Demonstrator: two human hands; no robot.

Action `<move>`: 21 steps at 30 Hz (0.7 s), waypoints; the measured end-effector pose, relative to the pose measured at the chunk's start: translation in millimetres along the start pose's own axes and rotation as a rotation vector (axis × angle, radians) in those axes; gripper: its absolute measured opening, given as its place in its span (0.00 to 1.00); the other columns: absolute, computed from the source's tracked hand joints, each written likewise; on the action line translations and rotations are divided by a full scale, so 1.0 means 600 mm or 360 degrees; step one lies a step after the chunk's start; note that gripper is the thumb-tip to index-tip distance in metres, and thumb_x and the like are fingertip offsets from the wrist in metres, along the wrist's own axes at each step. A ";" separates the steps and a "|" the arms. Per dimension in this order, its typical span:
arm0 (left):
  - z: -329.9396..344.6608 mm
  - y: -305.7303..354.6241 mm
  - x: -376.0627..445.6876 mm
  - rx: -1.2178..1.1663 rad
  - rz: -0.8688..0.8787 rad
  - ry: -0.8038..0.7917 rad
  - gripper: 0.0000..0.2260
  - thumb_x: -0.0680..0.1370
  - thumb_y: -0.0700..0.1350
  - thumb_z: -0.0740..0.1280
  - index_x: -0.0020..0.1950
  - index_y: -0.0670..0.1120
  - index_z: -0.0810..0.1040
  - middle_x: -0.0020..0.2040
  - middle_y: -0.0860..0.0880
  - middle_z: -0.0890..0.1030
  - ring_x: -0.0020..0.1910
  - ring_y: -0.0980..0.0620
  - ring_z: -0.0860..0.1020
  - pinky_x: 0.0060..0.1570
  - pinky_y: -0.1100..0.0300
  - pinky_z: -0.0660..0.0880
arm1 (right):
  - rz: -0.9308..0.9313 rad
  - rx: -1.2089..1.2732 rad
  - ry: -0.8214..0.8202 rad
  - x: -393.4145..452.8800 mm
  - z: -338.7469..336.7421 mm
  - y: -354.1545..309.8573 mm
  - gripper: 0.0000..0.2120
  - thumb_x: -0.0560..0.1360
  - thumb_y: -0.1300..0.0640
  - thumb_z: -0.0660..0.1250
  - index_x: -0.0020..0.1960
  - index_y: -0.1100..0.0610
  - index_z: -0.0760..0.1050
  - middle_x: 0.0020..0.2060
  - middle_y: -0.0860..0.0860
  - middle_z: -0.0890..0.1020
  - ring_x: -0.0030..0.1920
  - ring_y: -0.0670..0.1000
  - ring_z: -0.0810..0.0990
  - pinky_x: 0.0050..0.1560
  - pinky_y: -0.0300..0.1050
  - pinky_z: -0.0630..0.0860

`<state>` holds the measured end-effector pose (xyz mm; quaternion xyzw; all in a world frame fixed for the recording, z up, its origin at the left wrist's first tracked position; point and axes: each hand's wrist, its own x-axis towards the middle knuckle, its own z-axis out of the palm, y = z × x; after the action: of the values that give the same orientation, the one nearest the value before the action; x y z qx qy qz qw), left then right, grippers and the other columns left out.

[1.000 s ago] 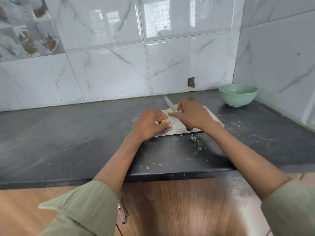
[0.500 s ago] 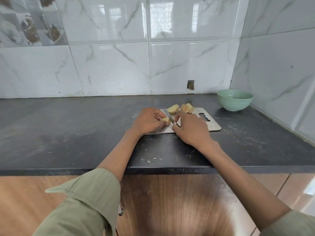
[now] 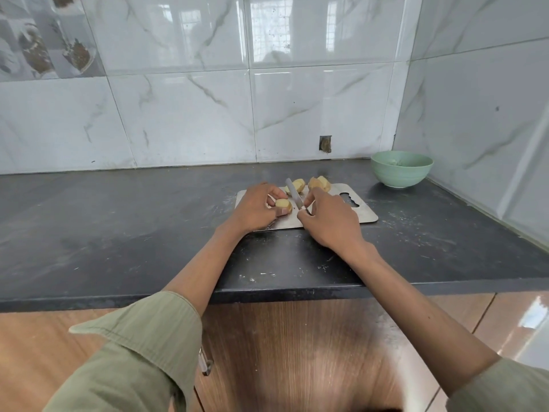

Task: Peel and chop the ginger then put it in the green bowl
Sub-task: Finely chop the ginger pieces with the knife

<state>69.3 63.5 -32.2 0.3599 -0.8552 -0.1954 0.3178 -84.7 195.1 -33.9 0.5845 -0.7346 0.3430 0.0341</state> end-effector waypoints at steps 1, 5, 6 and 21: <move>0.001 0.001 0.000 -0.0018 -0.0002 0.0000 0.12 0.73 0.49 0.79 0.53 0.50 0.82 0.52 0.54 0.82 0.47 0.57 0.80 0.43 0.65 0.73 | 0.0009 0.0013 -0.0004 0.001 0.001 0.000 0.10 0.76 0.44 0.64 0.53 0.48 0.72 0.44 0.49 0.80 0.48 0.55 0.77 0.44 0.50 0.71; 0.003 0.001 -0.001 -0.0163 -0.0046 0.0023 0.12 0.72 0.48 0.80 0.52 0.50 0.83 0.48 0.55 0.84 0.46 0.56 0.82 0.46 0.60 0.78 | 0.0020 0.0120 0.0044 0.004 0.000 0.002 0.09 0.77 0.45 0.63 0.53 0.48 0.72 0.43 0.49 0.81 0.46 0.55 0.79 0.43 0.50 0.73; 0.002 0.002 -0.001 -0.0198 -0.0058 0.0044 0.11 0.72 0.47 0.80 0.51 0.50 0.83 0.48 0.55 0.84 0.45 0.55 0.83 0.47 0.59 0.78 | 0.0009 0.0163 0.0074 0.005 -0.001 0.002 0.08 0.78 0.45 0.63 0.53 0.48 0.72 0.41 0.48 0.81 0.46 0.55 0.79 0.43 0.51 0.74; -0.014 -0.001 -0.006 -0.0235 -0.0101 0.0177 0.09 0.72 0.43 0.78 0.51 0.48 0.85 0.42 0.52 0.83 0.37 0.62 0.77 0.39 0.72 0.73 | 0.0083 0.0569 -0.0178 0.103 0.007 -0.006 0.11 0.80 0.50 0.66 0.58 0.54 0.71 0.45 0.51 0.80 0.41 0.51 0.80 0.44 0.52 0.79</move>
<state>77.6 64.8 -28.0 0.3728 -0.8076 -0.2476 0.3840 -99.4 140.8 -7.5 0.5801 -0.6775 0.4360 -0.1201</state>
